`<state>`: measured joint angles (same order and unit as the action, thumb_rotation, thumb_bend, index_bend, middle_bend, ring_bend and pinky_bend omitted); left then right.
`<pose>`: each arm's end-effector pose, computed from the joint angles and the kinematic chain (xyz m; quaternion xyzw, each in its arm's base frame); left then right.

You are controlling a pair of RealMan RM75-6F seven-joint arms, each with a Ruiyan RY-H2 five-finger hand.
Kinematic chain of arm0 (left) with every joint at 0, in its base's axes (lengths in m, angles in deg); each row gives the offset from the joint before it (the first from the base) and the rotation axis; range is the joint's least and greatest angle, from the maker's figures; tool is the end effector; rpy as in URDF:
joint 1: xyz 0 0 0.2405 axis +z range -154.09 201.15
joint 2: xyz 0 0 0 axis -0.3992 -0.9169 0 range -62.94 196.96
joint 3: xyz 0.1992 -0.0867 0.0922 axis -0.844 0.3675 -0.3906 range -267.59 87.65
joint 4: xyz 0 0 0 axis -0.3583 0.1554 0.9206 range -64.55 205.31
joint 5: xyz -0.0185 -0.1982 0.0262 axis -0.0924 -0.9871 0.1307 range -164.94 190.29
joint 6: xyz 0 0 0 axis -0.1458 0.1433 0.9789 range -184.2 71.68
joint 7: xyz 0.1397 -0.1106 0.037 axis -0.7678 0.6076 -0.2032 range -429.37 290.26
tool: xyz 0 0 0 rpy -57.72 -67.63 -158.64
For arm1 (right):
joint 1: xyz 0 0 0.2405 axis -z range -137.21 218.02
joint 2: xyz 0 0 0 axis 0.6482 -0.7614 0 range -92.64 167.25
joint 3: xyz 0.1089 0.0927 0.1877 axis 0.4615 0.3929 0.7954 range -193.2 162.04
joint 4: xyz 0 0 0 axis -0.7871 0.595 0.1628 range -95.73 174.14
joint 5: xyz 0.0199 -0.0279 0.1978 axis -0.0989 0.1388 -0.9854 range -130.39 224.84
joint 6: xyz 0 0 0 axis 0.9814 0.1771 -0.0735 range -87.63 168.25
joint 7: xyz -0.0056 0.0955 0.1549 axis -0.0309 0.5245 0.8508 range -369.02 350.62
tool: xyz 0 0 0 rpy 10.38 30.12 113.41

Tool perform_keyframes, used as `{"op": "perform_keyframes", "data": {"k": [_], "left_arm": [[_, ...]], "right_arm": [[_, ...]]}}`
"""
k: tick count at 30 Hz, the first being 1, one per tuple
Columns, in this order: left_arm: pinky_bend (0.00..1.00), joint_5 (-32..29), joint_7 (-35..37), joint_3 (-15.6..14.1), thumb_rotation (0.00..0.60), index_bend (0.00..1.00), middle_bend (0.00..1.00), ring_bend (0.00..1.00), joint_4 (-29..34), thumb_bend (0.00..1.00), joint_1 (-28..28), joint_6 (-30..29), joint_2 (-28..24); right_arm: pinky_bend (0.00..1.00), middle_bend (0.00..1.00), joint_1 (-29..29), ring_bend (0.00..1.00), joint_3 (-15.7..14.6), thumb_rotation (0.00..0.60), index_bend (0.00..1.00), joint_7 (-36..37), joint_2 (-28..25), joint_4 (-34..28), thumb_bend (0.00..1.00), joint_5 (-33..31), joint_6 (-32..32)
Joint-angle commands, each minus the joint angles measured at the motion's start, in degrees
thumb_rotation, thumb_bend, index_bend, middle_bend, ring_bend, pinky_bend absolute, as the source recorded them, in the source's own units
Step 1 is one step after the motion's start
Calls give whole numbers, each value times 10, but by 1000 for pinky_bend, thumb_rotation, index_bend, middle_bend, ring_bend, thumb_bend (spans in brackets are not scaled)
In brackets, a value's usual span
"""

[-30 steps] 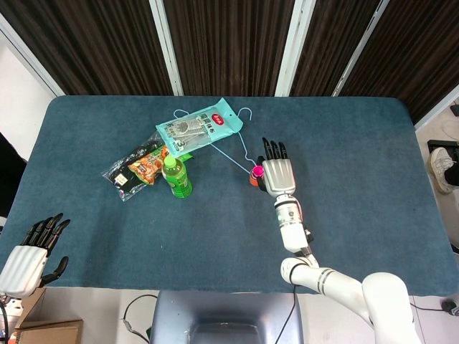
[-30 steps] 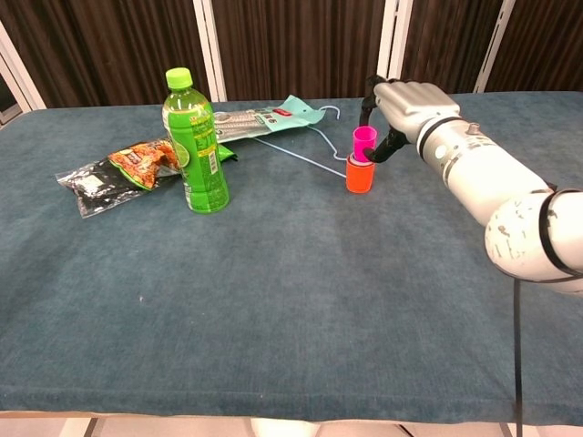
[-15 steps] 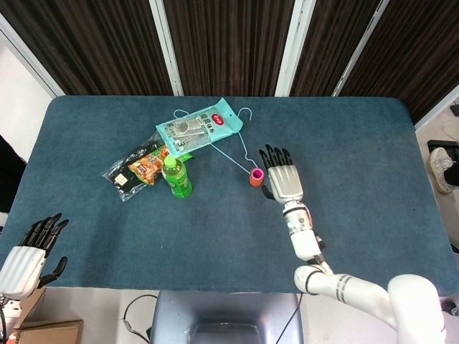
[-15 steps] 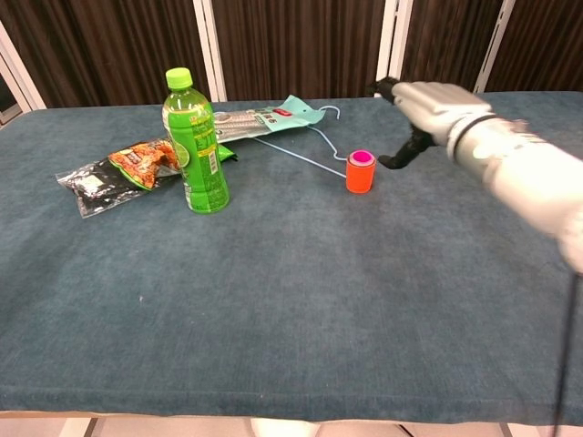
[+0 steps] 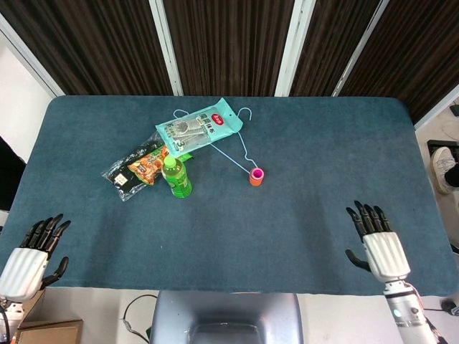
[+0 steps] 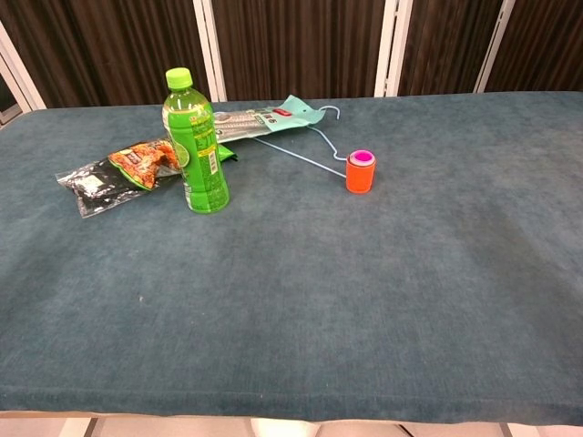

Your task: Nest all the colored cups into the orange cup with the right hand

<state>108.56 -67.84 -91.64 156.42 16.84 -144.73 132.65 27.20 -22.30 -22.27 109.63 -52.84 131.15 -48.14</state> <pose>-0.2758 0.2085 0.1432 -0.6629 -0.3314 -0.4043 0.5359 -0.2611 -0.2212 0.1004 0.6581 -0.3478 0.3609 0.5618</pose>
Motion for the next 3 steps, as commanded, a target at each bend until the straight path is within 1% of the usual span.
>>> {"op": "perform_keyframes", "data": {"k": [1, 3], "left_arm": [[99, -3, -8, 0, 600, 0, 0, 0, 4, 452, 1, 2, 2], [99, -6, -12, 0, 600, 0, 0, 0, 7, 452, 2, 4, 2]], "right_arm": [[0, 0, 31, 0, -13, 600, 0, 34, -16, 13, 356, 50, -41], [0, 0, 34, 0, -14, 600, 0, 31, -15, 18, 356, 57, -36]]}}
